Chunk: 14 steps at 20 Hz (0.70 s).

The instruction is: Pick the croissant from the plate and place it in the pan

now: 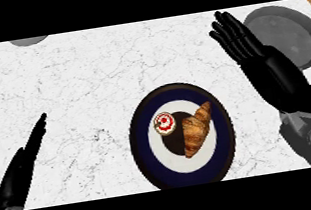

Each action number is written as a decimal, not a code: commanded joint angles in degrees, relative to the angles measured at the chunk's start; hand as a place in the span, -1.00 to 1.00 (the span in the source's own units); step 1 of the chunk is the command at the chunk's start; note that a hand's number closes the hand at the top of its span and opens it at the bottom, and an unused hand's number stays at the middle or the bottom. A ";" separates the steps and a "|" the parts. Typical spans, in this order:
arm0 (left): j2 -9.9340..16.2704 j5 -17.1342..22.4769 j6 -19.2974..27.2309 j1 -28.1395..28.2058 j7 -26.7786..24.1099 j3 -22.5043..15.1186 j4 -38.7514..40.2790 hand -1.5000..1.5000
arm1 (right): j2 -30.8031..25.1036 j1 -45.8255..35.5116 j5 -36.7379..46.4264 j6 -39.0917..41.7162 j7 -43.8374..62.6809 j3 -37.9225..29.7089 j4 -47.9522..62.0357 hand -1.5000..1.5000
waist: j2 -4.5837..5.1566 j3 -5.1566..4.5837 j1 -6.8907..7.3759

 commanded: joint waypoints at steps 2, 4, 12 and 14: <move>-3.35 5.24 -1.66 -3.79 1.49 4.32 -1.55 0.00 | 1.92 -2.95 5.46 -6.18 5.15 -0.75 0.40 1.00 | -0.07 0.09 0.24; -6.95 8.90 0.60 -7.42 1.47 7.15 -1.67 0.00 | 0.65 -3.68 9.15 -11.68 7.93 -1.99 0.07 1.00 | -0.25 -0.05 -0.60; -10.57 14.63 2.60 -7.88 2.75 11.54 -2.07 0.00 | -11.32 10.30 36.74 -24.73 18.24 6.08 -4.59 -1.00 | -1.44 -0.26 -4.41; -10.18 15.78 1.57 -8.28 2.33 12.92 -0.95 0.00 | -14.12 16.45 40.48 -25.80 21.92 6.83 -8.69 -1.00 | -1.37 -0.22 -5.21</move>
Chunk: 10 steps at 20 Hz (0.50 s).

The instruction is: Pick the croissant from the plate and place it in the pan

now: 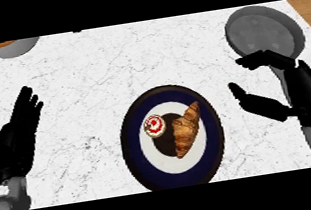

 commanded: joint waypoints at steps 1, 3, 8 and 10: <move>0.57 2.57 -0.84 0.98 0.13 2.95 -0.31 0.00 | -5.76 10.06 11.60 -4.31 8.18 3.52 -8.77 -1.00 | -0.42 0.06 -0.79; -1.04 2.68 -0.47 -1.91 1.13 2.25 1.46 0.00 | -9.26 11.88 16.29 -2.11 13.42 4.86 -14.87 -1.00 | 0.11 0.11 -0.48; -3.22 0.03 -0.16 -3.93 -0.39 -0.41 2.28 0.00 | -12.97 4.93 23.91 11.17 31.97 6.76 -25.94 -1.00 | 0.83 0.16 2.53; -1.41 2.43 -3.74 -3.75 0.38 0.98 0.89 0.00 | -10.87 1.53 25.86 16.59 38.79 9.51 -27.87 -1.00 | 0.92 0.19 3.84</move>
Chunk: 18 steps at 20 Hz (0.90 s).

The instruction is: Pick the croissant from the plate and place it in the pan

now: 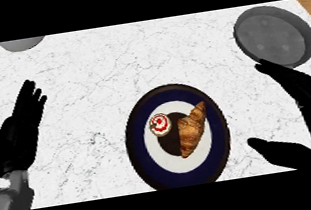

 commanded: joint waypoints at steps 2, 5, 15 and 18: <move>0.03 -0.37 -1.00 -4.65 2.54 -0.74 0.48 0.00 | -0.97 -6.97 1.61 15.00 14.48 4.18 -4.41 -1.00 | 0.52 0.07 1.91; -0.79 -0.22 -2.58 -1.78 -2.05 -0.14 1.97 0.00 | 1.15 -14.29 -0.02 23.88 22.14 6.23 -1.33 -1.00 | 0.68 -0.05 3.37; -0.65 -0.12 -2.97 -3.17 1.19 -0.02 1.61 0.00 | 10.65 -21.75 -14.64 39.96 29.42 10.00 15.13 -1.00 | 0.73 0.05 3.06; -1.23 -1.05 -2.97 -3.04 0.80 -1.03 1.66 0.00 | 15.11 -25.47 -16.70 42.32 33.38 13.19 19.54 -1.00 | 0.74 0.00 3.69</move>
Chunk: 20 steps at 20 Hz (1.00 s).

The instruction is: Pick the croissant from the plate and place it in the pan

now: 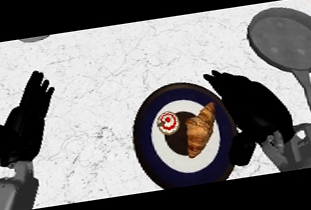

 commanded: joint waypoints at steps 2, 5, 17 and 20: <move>-1.38 -0.97 0.74 -0.58 -0.18 -0.37 1.12 0.00 | 5.45 -5.19 -5.42 11.00 14.32 2.52 2.56 -1.00 | -0.21 0.04 -0.91; -1.28 -1.00 0.60 -1.15 -0.46 0.51 2.13 0.00 | 7.63 -7.74 -5.27 11.33 15.93 4.72 4.79 -1.00 | -0.21 0.05 -0.90; -1.65 -1.15 0.28 -0.64 1.14 0.59 1.06 0.00 | 14.61 -14.65 -1.38 12.17 19.15 10.25 15.52 -1.00 | -0.29 0.14 -1.06; -1.35 -0.22 -1.81 -0.15 -2.56 2.76 3.78 0.00 | 16.48 -14.95 -0.46 12.48 18.57 10.42 17.58 -1.00 | -0.18 0.11 -1.46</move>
